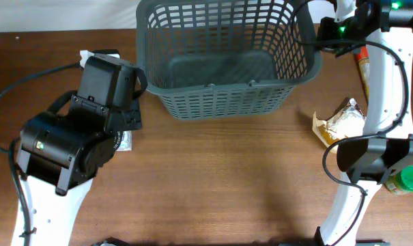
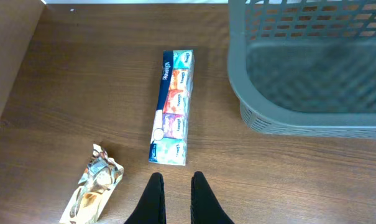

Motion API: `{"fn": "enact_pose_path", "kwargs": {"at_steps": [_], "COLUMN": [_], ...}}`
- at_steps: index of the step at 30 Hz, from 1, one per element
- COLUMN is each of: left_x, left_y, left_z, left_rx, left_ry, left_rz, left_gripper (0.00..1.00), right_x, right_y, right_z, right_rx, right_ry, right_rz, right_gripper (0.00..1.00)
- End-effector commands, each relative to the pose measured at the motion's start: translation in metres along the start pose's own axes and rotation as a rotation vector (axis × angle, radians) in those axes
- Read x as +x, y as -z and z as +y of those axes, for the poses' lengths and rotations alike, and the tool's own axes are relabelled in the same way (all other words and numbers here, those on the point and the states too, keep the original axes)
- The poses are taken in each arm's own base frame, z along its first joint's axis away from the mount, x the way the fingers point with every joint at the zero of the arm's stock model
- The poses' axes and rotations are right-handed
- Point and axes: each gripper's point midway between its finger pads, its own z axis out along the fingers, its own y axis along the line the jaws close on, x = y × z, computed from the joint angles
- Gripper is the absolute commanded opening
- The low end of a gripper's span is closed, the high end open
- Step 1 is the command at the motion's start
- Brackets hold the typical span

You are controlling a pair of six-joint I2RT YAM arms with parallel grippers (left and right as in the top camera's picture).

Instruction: Pack container

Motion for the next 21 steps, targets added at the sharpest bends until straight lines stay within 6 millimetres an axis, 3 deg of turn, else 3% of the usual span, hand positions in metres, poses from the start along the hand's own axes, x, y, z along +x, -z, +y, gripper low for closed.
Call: {"fn": "enact_pose_path", "kwargs": {"at_steps": [1, 10, 21], "left_x": [0.001, 0.003, 0.006], "left_y": [-0.004, -0.004, -0.004], "left_z": [0.000, 0.001, 0.002], "left_rx": [-0.005, -0.007, -0.012], "left_ry": [0.010, 0.008, 0.001], "left_rz": [0.012, 0.017, 0.030], "left_gripper": [0.02, 0.02, 0.02], "right_x": [0.004, 0.003, -0.008], "right_y": [-0.007, -0.010, -0.002], "right_z": [0.007, 0.023, -0.019], "right_rx": [0.000, -0.013, 0.193], "right_ry": [0.002, 0.035, 0.012], "right_rz": [0.022, 0.017, -0.033], "right_gripper": [0.04, 0.04, 0.04]}}
